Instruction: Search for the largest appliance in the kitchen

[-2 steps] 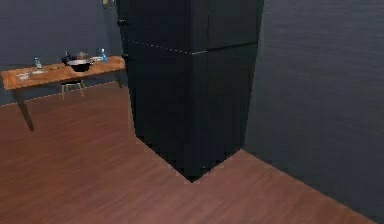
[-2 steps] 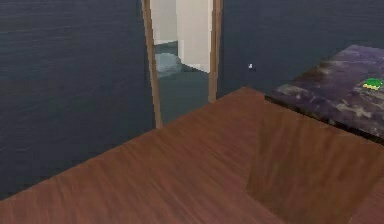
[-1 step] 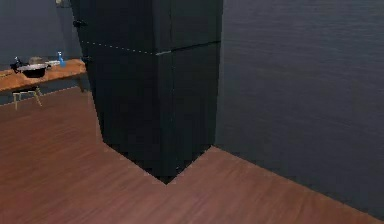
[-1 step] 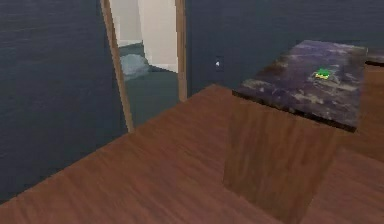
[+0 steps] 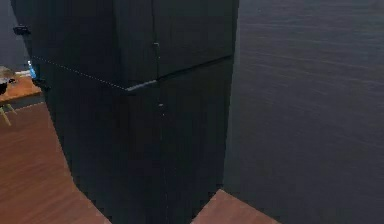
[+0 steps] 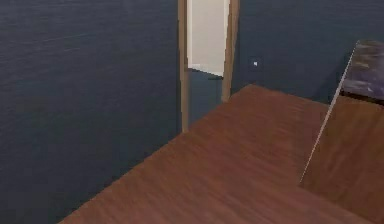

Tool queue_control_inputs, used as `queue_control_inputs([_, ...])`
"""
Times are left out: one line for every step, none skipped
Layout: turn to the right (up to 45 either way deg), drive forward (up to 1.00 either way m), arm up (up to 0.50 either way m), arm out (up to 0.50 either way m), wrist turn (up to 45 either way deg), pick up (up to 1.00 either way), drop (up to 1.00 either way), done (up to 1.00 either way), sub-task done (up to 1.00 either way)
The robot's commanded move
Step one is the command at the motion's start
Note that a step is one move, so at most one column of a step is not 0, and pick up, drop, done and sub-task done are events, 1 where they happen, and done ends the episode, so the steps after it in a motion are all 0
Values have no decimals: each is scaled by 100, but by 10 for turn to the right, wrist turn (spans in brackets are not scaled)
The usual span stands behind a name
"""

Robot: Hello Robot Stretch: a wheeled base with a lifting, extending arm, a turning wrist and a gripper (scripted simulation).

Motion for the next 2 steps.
queue_control_inputs([-120,0,0,0,0,0,0,0,0])
queue_control_inputs([0,0,0,0,0,0,0,100,0])
